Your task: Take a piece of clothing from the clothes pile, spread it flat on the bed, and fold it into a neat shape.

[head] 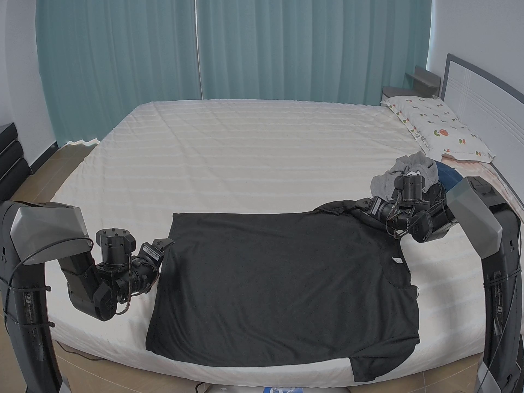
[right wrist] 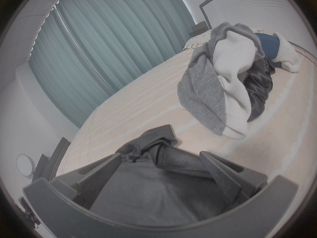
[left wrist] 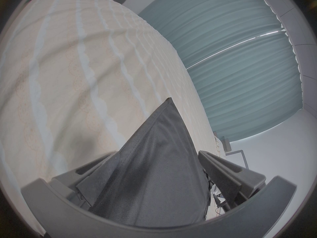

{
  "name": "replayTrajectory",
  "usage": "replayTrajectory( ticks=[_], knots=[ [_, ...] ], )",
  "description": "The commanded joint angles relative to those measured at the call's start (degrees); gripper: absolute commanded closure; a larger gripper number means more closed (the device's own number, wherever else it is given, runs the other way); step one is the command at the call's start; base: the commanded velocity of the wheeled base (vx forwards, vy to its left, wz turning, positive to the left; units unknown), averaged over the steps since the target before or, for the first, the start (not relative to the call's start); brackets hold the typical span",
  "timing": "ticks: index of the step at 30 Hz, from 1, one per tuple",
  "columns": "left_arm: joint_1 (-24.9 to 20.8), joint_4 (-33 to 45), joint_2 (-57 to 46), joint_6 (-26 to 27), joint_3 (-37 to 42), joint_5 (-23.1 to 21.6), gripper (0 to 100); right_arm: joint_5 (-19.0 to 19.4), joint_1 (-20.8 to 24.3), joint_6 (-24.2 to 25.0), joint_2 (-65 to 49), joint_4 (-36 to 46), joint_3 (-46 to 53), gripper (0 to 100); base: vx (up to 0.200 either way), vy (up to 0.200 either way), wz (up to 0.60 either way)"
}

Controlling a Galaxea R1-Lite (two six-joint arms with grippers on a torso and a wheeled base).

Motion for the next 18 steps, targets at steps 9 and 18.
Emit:
replayTrajectory(
  ticks=[9,18],
  knots=[
    [0.0,0.0,0.1,0.0,0.2,0.0,0,5.4,2.9,5.6,-4.1,-0.2,4.7,0,0.0,0.0,0.0],
    [-0.1,0.0,0.1,0.0,0.2,0.0,0,4.8,3.6,6.6,3.7,-0.2,-1.7,0,0.0,0.0,0.0]
  ],
)
